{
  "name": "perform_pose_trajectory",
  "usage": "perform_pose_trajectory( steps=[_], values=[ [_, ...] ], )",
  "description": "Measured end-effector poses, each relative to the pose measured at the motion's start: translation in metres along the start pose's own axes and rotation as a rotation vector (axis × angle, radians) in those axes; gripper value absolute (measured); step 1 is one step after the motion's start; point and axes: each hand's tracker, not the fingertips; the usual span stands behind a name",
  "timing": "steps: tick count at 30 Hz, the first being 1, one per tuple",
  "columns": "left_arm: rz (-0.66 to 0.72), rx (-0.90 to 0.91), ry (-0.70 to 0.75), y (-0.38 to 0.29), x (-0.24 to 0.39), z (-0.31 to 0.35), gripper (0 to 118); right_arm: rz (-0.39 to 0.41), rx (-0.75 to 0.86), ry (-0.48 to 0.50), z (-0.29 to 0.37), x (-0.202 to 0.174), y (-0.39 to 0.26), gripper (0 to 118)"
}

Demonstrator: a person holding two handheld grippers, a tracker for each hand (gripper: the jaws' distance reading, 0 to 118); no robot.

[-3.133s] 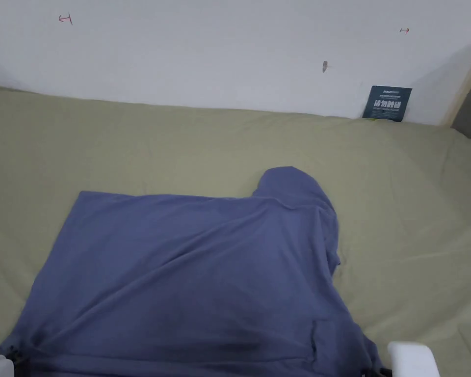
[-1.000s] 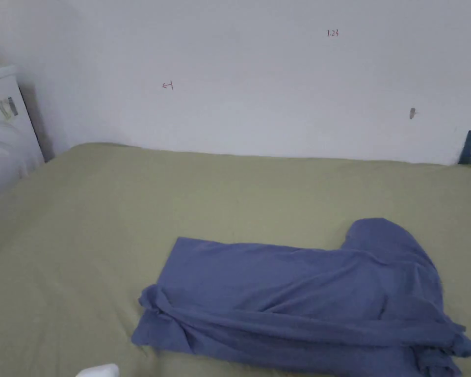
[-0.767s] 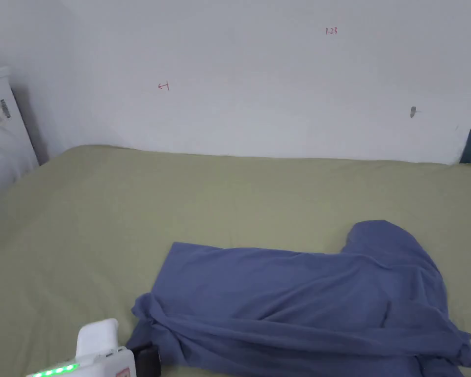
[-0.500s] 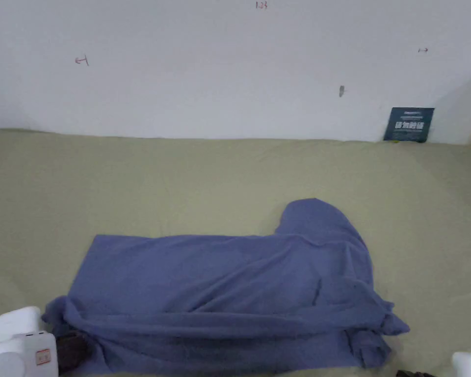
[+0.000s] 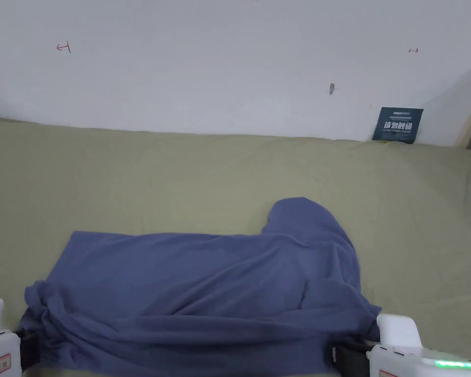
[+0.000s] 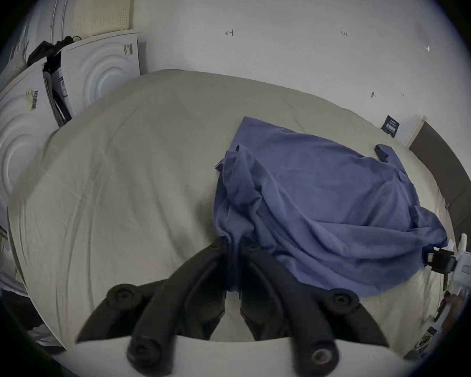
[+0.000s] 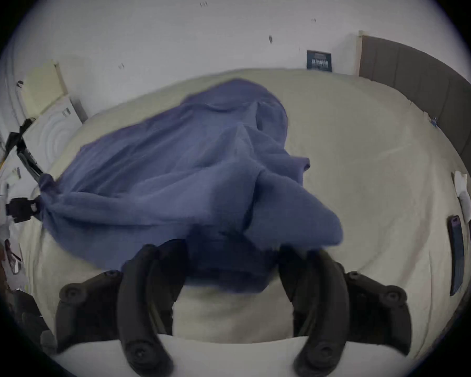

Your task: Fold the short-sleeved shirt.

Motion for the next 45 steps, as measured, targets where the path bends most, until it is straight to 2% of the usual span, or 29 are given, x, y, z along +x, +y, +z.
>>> perform_pose_trajectory(
  steps=[1, 3, 9, 14, 17, 20, 29, 33, 36, 40, 42, 45],
  values=[
    [-0.001, 0.008, -0.001, -0.001, 0.000, 0.002, 8, 0.002, 0.027, 0.006, 0.003, 0.001, -0.003, 13],
    [0.001, 0.007, -0.005, -0.001, -0.003, 0.001, 8, -0.016, 0.068, 0.020, 0.010, 0.003, -0.004, 13],
    [0.023, 0.023, -0.049, -0.001, -0.011, 0.008, 7, 0.026, 0.073, 0.044, 0.040, 0.001, 0.001, 13],
    [0.014, 0.027, -0.078, 0.000, -0.017, 0.022, 7, 0.012, 0.088, 0.077, 0.074, 0.003, 0.010, 13],
    [0.008, 0.013, -0.091, -0.002, -0.024, 0.030, 7, 0.034, 0.072, 0.050, 0.090, 0.005, 0.009, 13],
    [-0.046, -0.006, -0.076, -0.012, -0.027, 0.043, 7, 0.008, 0.051, 0.044, 0.106, 0.013, 0.001, 13],
    [0.029, -0.129, -0.114, -0.072, -0.050, 0.091, 7, -0.070, -0.062, 0.013, 0.147, 0.038, -0.052, 13],
    [0.061, -0.224, -0.089, -0.100, -0.055, 0.101, 7, -0.071, -0.122, -0.012, 0.162, 0.038, -0.077, 13],
    [0.071, -0.236, -0.076, -0.111, -0.058, 0.111, 7, -0.078, -0.160, -0.056, 0.173, 0.038, -0.088, 13],
    [0.101, -0.254, -0.078, -0.126, -0.066, 0.124, 7, -0.090, -0.197, -0.054, 0.181, 0.041, -0.099, 13],
    [0.124, -0.286, -0.087, -0.131, -0.070, 0.123, 7, -0.153, -0.238, -0.066, 0.178, 0.047, -0.104, 13],
    [0.152, -0.306, -0.108, -0.136, -0.072, 0.125, 7, -0.261, -0.262, -0.031, 0.183, 0.055, -0.110, 15]
  ],
)
